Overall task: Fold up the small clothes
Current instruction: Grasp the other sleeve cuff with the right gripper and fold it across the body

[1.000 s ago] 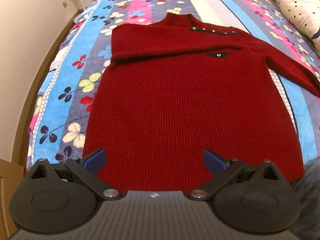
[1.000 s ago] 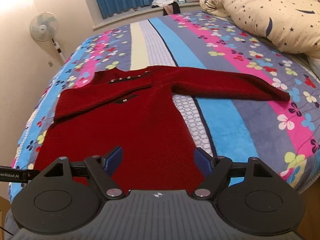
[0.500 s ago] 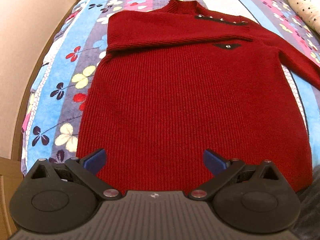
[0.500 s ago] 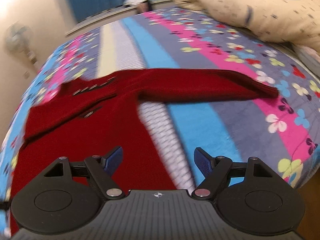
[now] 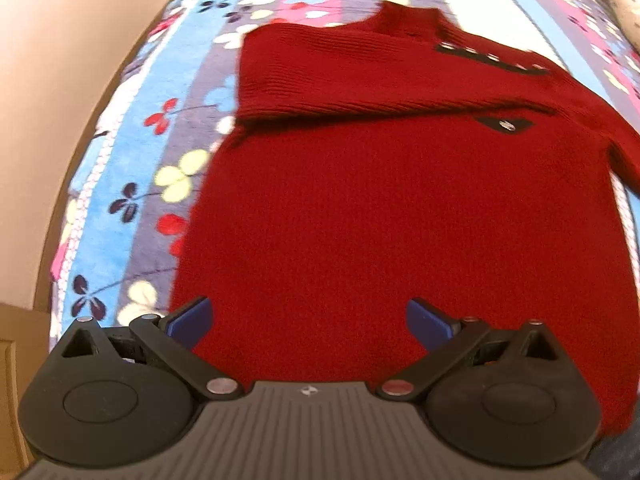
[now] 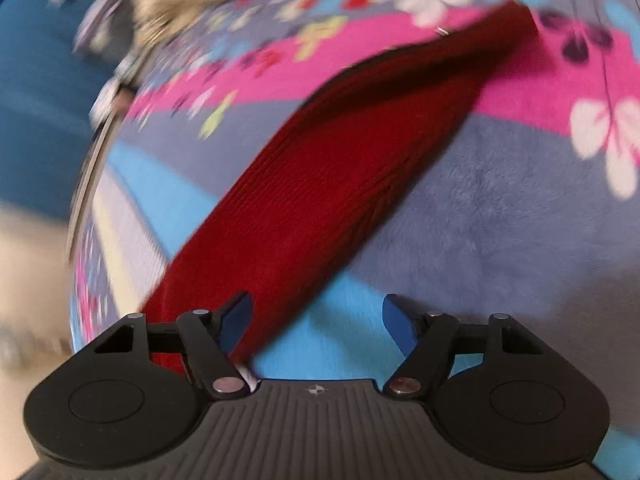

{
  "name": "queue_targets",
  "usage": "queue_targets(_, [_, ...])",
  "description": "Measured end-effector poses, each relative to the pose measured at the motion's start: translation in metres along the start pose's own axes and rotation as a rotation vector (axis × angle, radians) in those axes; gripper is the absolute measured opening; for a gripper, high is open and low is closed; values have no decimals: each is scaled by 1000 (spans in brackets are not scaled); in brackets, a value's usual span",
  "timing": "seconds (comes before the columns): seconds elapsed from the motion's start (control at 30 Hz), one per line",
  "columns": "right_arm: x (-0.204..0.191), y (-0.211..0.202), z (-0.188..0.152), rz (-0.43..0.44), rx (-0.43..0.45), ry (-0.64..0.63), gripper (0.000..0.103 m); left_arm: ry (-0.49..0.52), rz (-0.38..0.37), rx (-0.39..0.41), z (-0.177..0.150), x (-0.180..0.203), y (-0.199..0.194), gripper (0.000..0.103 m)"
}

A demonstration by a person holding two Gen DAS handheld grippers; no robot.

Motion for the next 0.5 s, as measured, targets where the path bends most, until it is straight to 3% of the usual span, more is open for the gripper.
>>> queue_targets(0.1, [-9, 13, 11, 10, 23, 58, 80, -38, 27, -10, 5, -18, 11, 103])
queue_targets(0.17, [-23, 16, 15, -13, 83, 22, 45, -57, 37, -25, 8, -29, 18, 103])
queue_targets(0.2, [-32, 16, 16, -38, 99, -10, 15, -66, 41, -27, 8, -34, 21, 103])
queue_targets(0.3, [-62, 1, 14, -13, 194, -95, 14, -97, 55, -22, 9, -53, 26, 103])
queue_targets(0.37, [-86, -3, 7, -73, 244, -203, 13, -126, 61, -26, 9, -66, 30, 103])
queue_targets(0.43, [-116, -4, -7, -155, 315, -353, 13, -160, 59, -34, 7, -82, 35, 103])
queue_targets(0.5, [-156, -11, -33, -170, 411, -558, 13, -186, 61, -35, 4, -95, 37, 103])
Point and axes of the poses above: each gripper's, at about its wrist camera, not at the fingertips, and y roughly the way its jaws point, x to its right, z to its top, the point moved 4 cm from there along y, roughly the way its jaws point, and after that the axes turned 3 degrees about -z, right-handed, at the moved point
